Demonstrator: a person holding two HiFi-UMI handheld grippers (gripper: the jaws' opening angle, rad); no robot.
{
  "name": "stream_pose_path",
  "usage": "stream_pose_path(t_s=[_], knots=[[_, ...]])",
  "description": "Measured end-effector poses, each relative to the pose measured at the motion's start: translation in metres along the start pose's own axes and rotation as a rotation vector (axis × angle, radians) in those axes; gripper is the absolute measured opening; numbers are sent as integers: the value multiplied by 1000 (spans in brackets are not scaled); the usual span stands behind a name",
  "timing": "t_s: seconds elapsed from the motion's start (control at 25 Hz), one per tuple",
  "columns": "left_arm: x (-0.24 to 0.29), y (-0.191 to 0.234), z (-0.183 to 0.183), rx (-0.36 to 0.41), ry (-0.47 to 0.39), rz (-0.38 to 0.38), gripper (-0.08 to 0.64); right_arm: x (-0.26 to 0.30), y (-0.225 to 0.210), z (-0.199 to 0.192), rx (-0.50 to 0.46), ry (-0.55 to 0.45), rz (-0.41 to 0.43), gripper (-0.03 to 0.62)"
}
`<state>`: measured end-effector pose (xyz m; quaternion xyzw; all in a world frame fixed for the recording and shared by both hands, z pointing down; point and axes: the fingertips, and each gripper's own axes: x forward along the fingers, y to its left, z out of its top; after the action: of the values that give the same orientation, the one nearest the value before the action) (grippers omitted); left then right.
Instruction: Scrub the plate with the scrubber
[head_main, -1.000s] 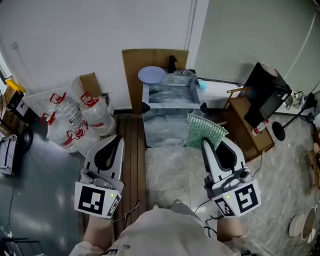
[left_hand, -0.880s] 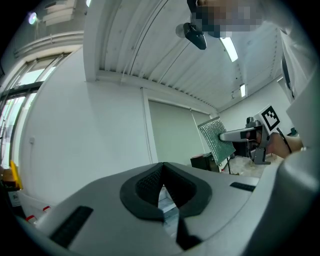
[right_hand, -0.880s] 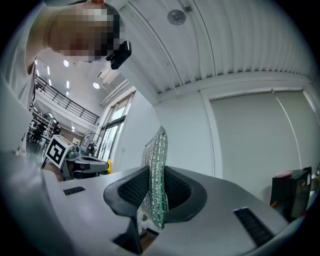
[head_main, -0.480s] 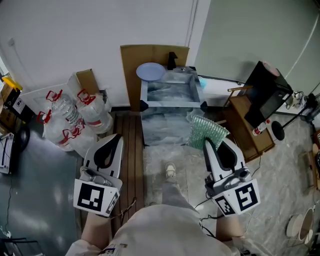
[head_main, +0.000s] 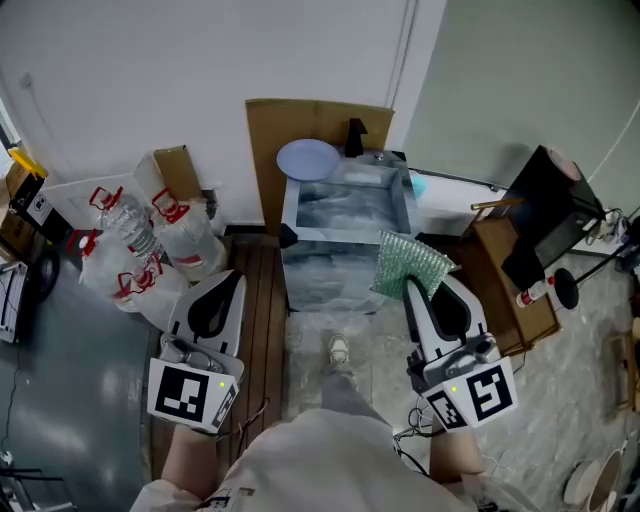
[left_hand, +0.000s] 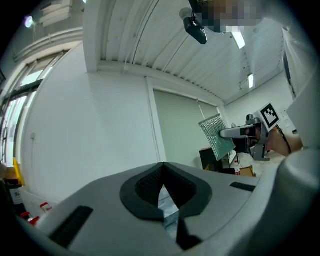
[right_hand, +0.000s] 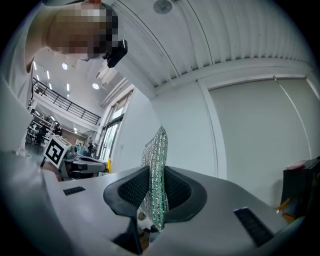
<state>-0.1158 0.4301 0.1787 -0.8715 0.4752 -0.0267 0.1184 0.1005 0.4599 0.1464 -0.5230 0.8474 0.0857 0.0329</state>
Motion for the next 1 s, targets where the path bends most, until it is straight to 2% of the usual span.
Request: stream_pose_path(t_s=[0.24,0.48,0.8,1.0], knots=[[76,1,-21,-7,26,-29,17,49,-55,-33,24,41,10,104],[162,12,-44,-25,79,-27,17,109,-118,-66,49,89,34,104],[281,39,-63,-24,146,22,17,207,-208,-94,86,124,111,104],[332,57,-71,-23,179,63,17,260,-240,-105,102,130,178,104]])
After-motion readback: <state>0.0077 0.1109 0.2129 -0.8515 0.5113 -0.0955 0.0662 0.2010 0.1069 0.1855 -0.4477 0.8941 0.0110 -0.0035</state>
